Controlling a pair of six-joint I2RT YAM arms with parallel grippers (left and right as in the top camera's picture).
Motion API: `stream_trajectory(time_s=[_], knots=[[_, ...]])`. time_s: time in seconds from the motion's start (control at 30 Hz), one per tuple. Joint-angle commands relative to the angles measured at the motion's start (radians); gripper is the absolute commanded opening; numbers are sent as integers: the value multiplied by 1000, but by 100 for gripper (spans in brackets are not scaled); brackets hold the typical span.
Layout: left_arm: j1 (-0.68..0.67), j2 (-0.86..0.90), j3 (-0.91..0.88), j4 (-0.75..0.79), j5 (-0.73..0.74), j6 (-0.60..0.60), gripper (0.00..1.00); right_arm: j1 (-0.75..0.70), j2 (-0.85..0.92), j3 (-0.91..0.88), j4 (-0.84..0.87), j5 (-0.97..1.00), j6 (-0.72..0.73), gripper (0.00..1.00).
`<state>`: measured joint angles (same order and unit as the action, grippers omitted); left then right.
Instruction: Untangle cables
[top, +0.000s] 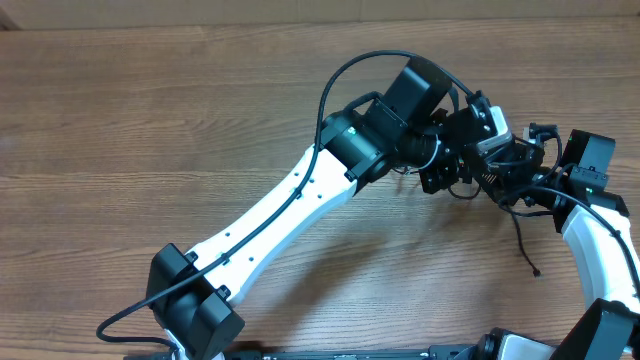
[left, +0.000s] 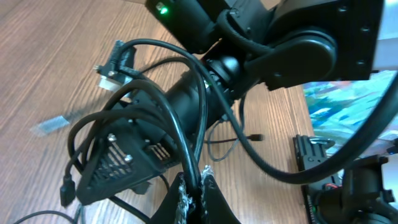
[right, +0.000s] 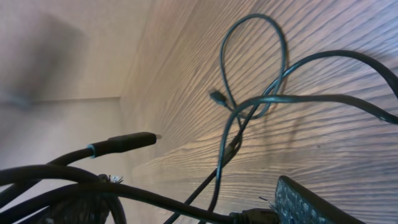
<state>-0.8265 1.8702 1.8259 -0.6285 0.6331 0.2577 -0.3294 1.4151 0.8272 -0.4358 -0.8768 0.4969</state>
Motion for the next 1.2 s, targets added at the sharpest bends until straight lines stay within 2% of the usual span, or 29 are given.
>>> stream_trajectory(time_s=[0.0,0.17,0.33,0.47,0.6,0.83,1.07,1.17], knots=[[-23,-11,42,8,135,-60,4,0,0,-3,-6,158,-1,81],[10,-47,108,8,259,-106,4,0,0,-3,-87,336,-1,80],[62,-113,150,9,284,-109,4,-1,0,-3,-165,472,-2,83],[133,-177,175,17,281,-109,4,-1,0,-3,-182,480,-9,83],[197,-233,175,23,282,-109,4,-1,0,-3,-183,483,-14,77],[339,-329,175,35,280,-113,4,-1,0,-3,-201,574,-24,77],[515,-381,175,50,235,-163,4,-1,0,-3,-211,589,-27,80],[613,-401,175,107,203,-243,4,-1,0,-3,-214,593,-28,82]])
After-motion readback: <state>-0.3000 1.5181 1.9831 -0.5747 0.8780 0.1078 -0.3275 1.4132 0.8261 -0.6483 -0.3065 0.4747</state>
